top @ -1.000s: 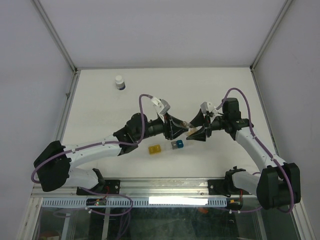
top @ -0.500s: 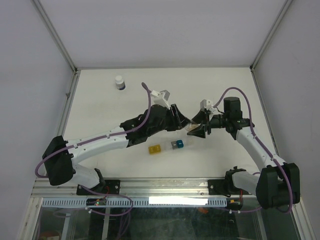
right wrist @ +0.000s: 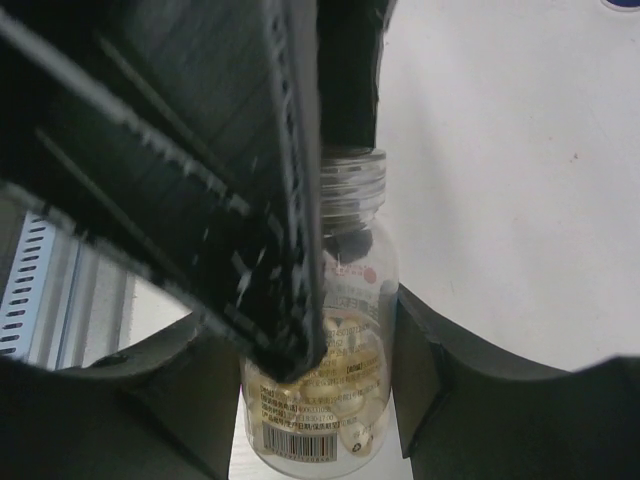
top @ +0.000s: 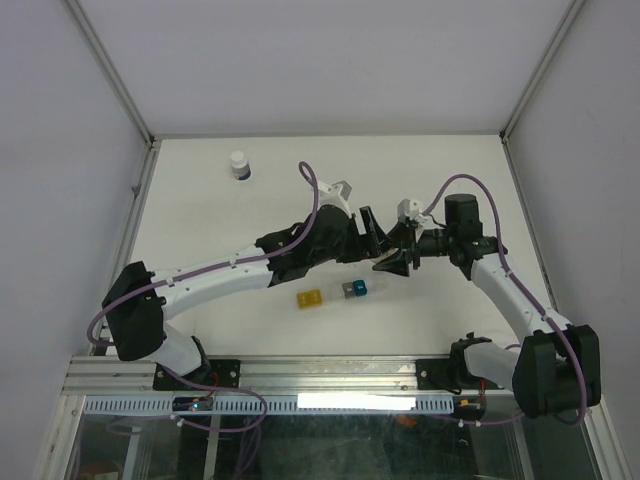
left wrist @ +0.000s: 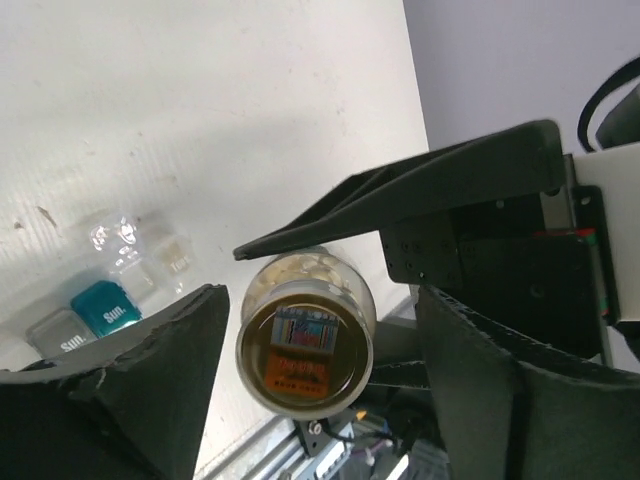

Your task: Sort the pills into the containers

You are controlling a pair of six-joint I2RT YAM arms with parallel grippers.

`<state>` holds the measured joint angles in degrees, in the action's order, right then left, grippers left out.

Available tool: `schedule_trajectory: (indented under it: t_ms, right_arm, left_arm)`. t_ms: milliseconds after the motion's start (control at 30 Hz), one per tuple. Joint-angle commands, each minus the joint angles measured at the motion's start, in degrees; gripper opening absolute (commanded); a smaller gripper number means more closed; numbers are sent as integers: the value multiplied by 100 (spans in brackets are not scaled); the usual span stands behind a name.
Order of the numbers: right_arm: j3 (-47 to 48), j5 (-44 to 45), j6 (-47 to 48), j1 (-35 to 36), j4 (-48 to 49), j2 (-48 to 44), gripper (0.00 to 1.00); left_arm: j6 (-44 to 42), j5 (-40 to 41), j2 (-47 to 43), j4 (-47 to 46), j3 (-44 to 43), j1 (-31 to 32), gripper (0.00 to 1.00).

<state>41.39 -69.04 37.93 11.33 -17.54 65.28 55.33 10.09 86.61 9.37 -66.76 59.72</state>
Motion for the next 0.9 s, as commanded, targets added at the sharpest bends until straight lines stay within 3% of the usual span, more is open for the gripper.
schedule_trajectory:
  t_ms: [0, 67, 100, 267, 400, 567, 633, 700, 767, 867]
  right_arm:
    - [200, -472, -32, 71, 259, -77, 0]
    - [195, -475, -39, 71, 268, -81, 0]
    - [192, -481, -40, 71, 269, -73, 0]
    - [186, -499, -32, 73, 269, -55, 0]
    - [186, -509, -32, 71, 269, -31, 0]
    - [177, -504, -27, 71, 268, -24, 0]
    - [177, -523, -23, 71, 261, -24, 0]
    - [177, -552, 1, 71, 252, -32, 0]
    - [174, -612, 35, 71, 224, -38, 0]
    - [167, -644, 101, 71, 186, -58, 0]
  left_arm:
    - [-292, -546, 9, -366, -69, 74, 84]
    - [-519, -565, -57, -449, 47, 74, 97]
    - [-591, -538, -97, -476, 102, 74, 99]
    - [-1238, -237, -601, -934, 633, 70, 99]
    - [-2149, -592, -1411, -2442, 1771, -25, 99]
    - [-2947, -2212, -2134, -4736, 3111, -651, 99]
    - [-3710, -3032, -2278, -5126, 3390, -927, 98]
    - [-4902, -4342, -2373, -5491, 3717, -1152, 97]
    - [-6126, -5075, -2362, -5764, 4030, -1250, 98]
    - [-6476, -5692, -1835, -5629, 3695, -1598, 99]
